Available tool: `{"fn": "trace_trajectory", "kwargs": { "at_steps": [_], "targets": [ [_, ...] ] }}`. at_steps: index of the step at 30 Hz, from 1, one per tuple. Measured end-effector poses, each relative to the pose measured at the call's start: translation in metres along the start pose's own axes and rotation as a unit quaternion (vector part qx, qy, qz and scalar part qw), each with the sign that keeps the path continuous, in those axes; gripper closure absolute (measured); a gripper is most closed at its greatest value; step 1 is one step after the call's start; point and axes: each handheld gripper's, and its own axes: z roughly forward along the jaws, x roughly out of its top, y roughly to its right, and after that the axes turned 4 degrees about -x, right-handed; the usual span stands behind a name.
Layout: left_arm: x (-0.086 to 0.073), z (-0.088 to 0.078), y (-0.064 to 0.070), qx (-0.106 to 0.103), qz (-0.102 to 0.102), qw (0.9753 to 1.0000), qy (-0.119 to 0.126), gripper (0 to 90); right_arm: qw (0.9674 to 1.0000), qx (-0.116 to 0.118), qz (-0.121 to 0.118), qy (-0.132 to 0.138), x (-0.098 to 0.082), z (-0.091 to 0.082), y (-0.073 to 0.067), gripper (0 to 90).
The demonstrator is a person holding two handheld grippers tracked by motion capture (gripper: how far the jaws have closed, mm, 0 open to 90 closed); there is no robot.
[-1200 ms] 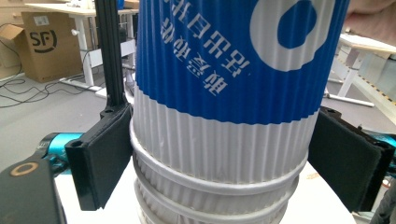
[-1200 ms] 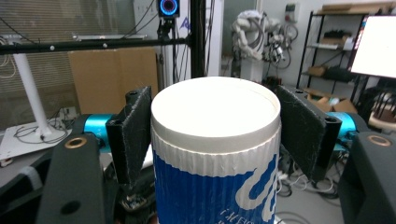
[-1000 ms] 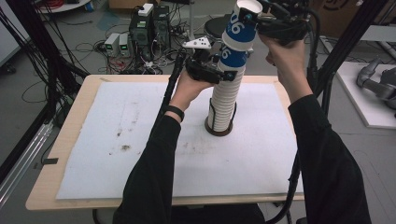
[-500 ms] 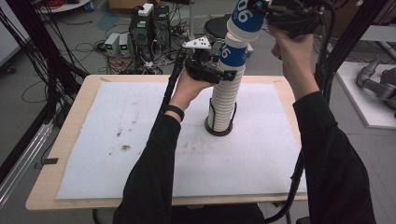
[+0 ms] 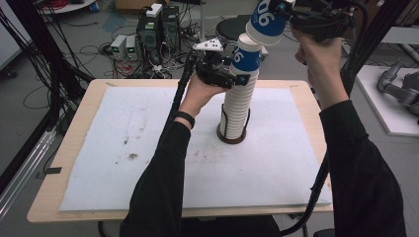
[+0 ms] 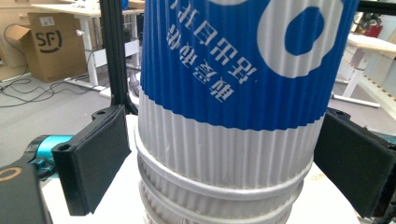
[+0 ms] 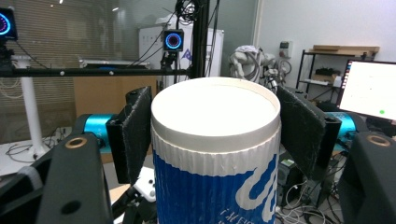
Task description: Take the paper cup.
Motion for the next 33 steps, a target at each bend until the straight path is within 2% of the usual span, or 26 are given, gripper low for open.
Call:
{"fn": "trace_trajectory", "kwargs": {
  "at_steps": [9,14,20,26,33],
  "targets": [
    [0.003,-0.011,0.003,0.010,0.003,0.9999,0.001,7.0,1.0000,0.003,-0.002,-0.007,-0.003,-0.008,0.000,30.9],
    [0.002,-0.024,0.004,0.027,0.002,0.9996,0.002,7.0,0.9999,0.008,-0.007,-0.009,-0.004,-0.012,-0.002,30.9],
    [0.004,-0.037,0.009,0.029,0.015,0.9995,-0.002,7.0,0.9998,0.012,-0.009,-0.014,-0.005,-0.015,-0.005,31.0],
    [0.004,-0.055,0.017,0.037,0.022,0.9991,-0.005,7.0,0.9997,0.015,-0.010,-0.018,-0.005,-0.017,-0.009,31.0],
    [0.001,-0.087,0.034,0.050,0.035,0.9980,-0.015,7.0,0.9993,0.018,-0.018,-0.026,-0.009,-0.023,-0.014,31.0]
  ]
}}
